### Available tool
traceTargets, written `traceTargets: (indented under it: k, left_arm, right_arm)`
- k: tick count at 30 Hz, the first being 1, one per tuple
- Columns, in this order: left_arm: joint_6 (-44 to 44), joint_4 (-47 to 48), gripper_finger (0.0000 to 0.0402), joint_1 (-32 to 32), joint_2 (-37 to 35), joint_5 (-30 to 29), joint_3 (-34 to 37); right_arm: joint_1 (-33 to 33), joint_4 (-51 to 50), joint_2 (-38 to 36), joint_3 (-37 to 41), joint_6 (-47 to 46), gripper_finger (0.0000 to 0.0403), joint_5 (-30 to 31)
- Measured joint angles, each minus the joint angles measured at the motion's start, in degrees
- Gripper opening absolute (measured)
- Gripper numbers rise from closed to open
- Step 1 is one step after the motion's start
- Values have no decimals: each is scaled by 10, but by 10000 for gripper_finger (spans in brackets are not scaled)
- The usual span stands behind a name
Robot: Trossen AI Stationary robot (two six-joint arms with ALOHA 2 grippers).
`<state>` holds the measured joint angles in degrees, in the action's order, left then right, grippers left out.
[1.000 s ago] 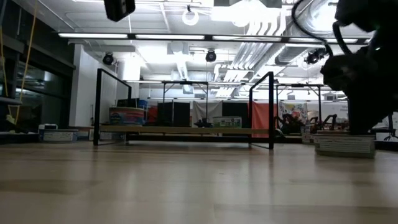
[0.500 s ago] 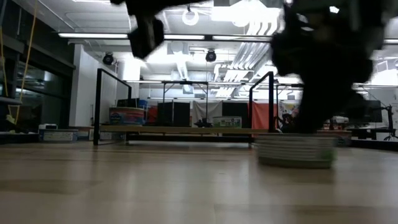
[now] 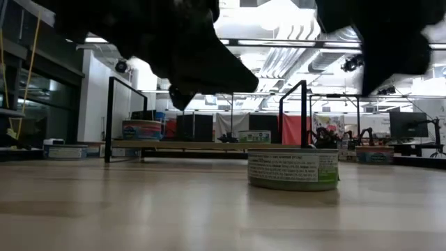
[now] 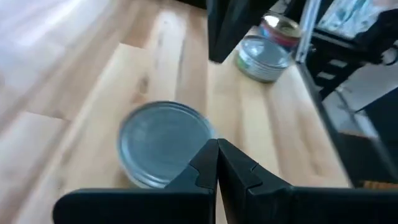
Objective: Stack canned seafood by type on shelf
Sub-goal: Stack the green tuna can on top of the other green tuna can on the shelf
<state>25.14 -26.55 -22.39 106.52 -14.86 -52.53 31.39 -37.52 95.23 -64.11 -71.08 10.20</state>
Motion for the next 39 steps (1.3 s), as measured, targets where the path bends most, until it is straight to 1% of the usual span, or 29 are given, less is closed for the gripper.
traceTargets:
  k: [2, 4, 6, 8, 10, 13, 16, 18, 24, 29, 34, 39]
  left_arm:
    - [-29, 8, 0, 11, 1, 0, 0]
    - [-76, 16, 0, 21, 1, 3, 0]
    - [-121, 32, 0, 28, 1, 3, 0]
    - [-146, 60, 0, 31, 1, 4, 0]
    - [-131, 76, 0, 30, 1, 10, 0]
    - [-95, 76, 0, 27, 1, 31, 0]
    - [-75, 66, 0, 30, 5, 14, 0]
    - [-63, 53, 0, 35, 5, 13, 0]
    - [-53, 54, 0, 40, 16, 24, -1]
    - [-53, 53, 0, 37, 36, 26, -29]
    - [-57, 50, 0, 36, 74, 25, -57]
    - [-47, 93, 0, 34, 76, 23, -67]
  right_arm:
    - [2, 16, 2, 35, -12, 0, -18]
    - [1, 64, 2, 71, -14, 0, -28]
    - [-2, 100, 2, 99, -9, 0, -30]
    - [-7, 128, 2, 119, 6, 0, -25]
    - [-13, 149, 1, 132, 34, 0, -22]
    - [-27, 166, 1, 151, 69, 0, -24]
    - [-39, 191, 1, 166, 95, 0, -24]
    - [-44, 211, 1, 180, 116, 0, -23]
    - [-56, 285, -2, 219, 162, 0, -26]
    - [-56, 322, 0, 228, 217, 0, -24]
    - [-62, 341, 2, 223, 233, 0, -10]
    - [-66, 360, 2, 222, 227, 0, -5]
